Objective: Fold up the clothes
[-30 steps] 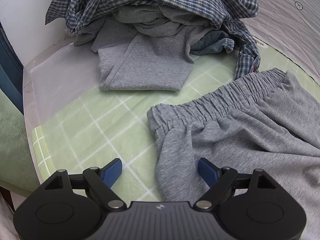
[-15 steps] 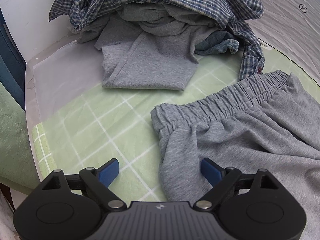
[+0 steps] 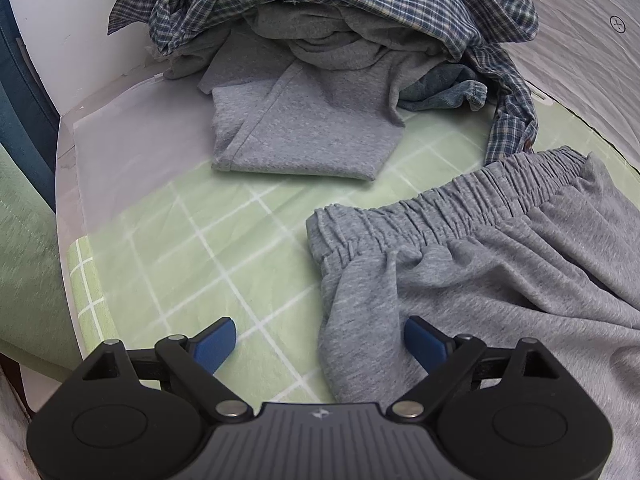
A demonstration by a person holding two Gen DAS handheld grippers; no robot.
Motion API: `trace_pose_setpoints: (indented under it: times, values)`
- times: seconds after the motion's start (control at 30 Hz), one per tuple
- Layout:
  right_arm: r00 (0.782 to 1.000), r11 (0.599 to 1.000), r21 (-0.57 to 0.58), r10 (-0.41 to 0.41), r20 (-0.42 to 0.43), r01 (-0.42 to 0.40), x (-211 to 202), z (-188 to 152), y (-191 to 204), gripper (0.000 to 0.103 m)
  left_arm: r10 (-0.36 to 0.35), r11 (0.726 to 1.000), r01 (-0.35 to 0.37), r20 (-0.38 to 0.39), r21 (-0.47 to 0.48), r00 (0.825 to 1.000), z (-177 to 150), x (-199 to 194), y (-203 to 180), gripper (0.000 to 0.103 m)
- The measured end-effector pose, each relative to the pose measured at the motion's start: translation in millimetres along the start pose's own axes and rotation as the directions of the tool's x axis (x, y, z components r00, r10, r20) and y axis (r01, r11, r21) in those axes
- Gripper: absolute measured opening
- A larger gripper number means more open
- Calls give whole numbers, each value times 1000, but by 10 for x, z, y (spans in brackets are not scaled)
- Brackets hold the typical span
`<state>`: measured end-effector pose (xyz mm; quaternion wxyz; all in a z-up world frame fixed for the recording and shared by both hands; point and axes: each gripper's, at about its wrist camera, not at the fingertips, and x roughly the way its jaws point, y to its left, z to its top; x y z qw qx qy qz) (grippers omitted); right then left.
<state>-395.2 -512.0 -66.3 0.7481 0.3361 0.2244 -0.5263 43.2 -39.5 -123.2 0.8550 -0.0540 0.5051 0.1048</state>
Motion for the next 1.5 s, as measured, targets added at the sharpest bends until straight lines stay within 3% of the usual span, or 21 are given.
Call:
trace_pose_setpoints:
  times: [0.1,0.2,0.27,0.37,0.47,0.53,0.73,0.93,1.13,1.43,1.5]
  values:
    - [997,985,150,82,4,-82,72,82,-75,45,2,1000,-2,-10,-4,1000,15,-6,-13,91]
    - [991,954,270,137,-3,-131,220,158,-100,45,-18,1000,18,-2,11,1000,12,-40,-40,80]
    - [990,938,324,139,-30,-122,358,209,-109,45,-30,999,30,10,24,999,13,-68,-75,68]
    - [993,928,363,109,-55,-82,532,264,-149,45,-48,998,47,22,45,999,36,-97,-156,38]
    - [993,929,371,58,-103,-16,731,308,-185,32,-70,995,69,22,74,997,65,-102,-260,15]
    - [985,927,373,37,-166,28,888,299,-207,13,-77,993,75,13,91,997,82,-105,-324,3]
    - [977,970,242,28,-211,24,1125,309,14,7,-138,988,139,-29,70,990,94,-129,-356,1]
    - [975,998,67,9,-221,5,1313,374,335,8,-191,964,198,-57,175,980,63,-186,-758,1]
    - [974,997,-80,4,-228,-23,1578,513,689,7,-199,935,205,-52,291,979,89,-163,-1362,1]
    - [977,984,-162,44,-208,-79,2454,1126,1436,2,-252,909,245,-22,337,967,369,92,-2161,1]
    - [981,981,-171,56,-183,-88,2448,1208,1496,2,-272,907,264,-22,328,962,454,120,-2264,1]
